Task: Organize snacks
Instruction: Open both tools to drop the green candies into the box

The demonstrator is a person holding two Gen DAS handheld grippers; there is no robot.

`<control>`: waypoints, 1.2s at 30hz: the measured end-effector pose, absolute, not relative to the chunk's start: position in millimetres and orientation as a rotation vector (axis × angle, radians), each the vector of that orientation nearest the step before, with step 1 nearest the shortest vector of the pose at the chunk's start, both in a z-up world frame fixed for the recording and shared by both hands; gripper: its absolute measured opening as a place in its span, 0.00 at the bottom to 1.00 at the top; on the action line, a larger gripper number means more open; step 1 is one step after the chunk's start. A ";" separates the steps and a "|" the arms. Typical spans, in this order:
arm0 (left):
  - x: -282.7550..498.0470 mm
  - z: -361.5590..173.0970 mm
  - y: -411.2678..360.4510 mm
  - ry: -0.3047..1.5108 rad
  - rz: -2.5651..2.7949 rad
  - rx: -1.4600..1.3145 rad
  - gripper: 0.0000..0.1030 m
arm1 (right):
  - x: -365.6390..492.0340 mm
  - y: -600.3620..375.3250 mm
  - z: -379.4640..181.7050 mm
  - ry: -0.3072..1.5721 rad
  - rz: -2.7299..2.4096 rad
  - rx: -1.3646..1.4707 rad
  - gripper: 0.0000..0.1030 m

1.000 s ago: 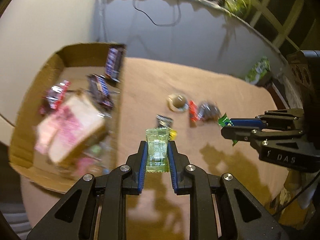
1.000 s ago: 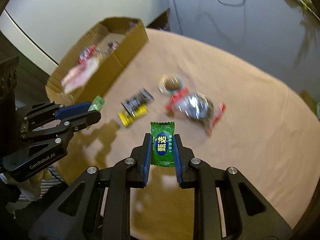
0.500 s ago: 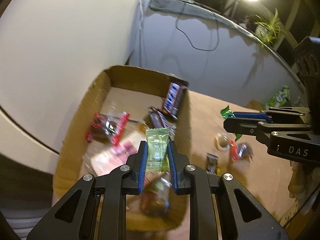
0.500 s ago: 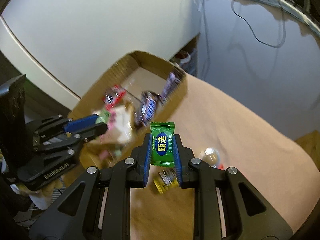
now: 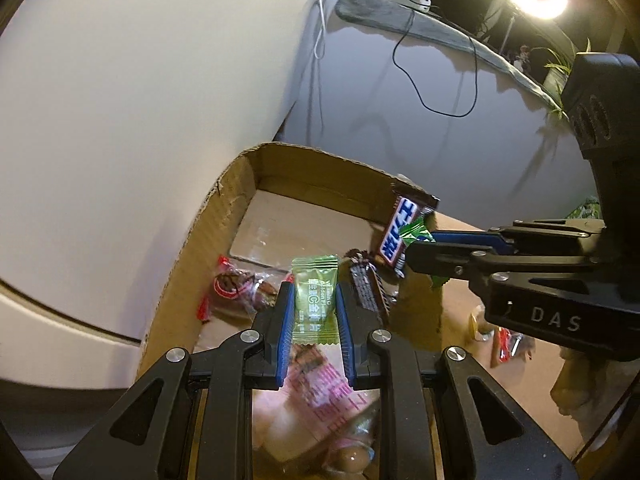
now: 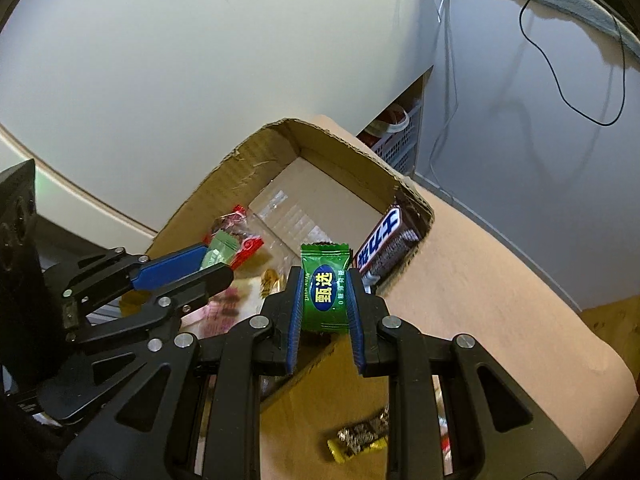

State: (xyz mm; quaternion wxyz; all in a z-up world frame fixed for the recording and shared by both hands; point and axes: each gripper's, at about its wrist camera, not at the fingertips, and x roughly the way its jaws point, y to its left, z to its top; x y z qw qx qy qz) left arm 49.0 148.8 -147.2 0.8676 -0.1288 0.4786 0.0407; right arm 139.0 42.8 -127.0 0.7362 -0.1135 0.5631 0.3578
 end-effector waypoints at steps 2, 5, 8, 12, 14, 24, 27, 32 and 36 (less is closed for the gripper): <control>51.2 -149.2 150.8 1.007 0.088 -0.274 0.18 | 144.1 45.3 -133.0 1.249 0.786 -0.243 0.21; 52.1 -150.6 153.6 1.011 0.092 -0.280 0.18 | 148.2 47.9 -139.4 1.262 0.787 -0.238 0.21; 53.7 -152.4 155.7 1.016 0.098 -0.289 0.19 | 149.6 49.2 -142.7 1.267 0.788 -0.240 0.21; 54.3 -153.0 156.1 1.018 0.100 -0.289 0.20 | 151.2 51.7 -144.5 1.271 0.792 -0.250 0.22; 54.5 -152.7 156.5 1.017 0.104 -0.289 0.20 | 151.9 52.5 -143.8 1.270 0.791 -0.251 0.22; 52.3 -151.1 156.1 1.011 0.113 -0.279 0.34 | 154.5 49.0 -138.5 1.256 0.774 -0.247 0.46; 50.5 -150.6 156.8 1.011 0.116 -0.280 0.35 | 154.6 46.6 -133.1 1.243 0.770 -0.244 0.51; 47.0 -145.6 155.7 1.000 0.112 -0.285 0.35 | 153.7 39.6 -125.5 1.237 0.760 -0.246 0.51; 42.3 -137.5 148.6 0.984 0.092 -0.283 0.35 | 152.2 26.3 -119.0 1.239 0.750 -0.230 0.51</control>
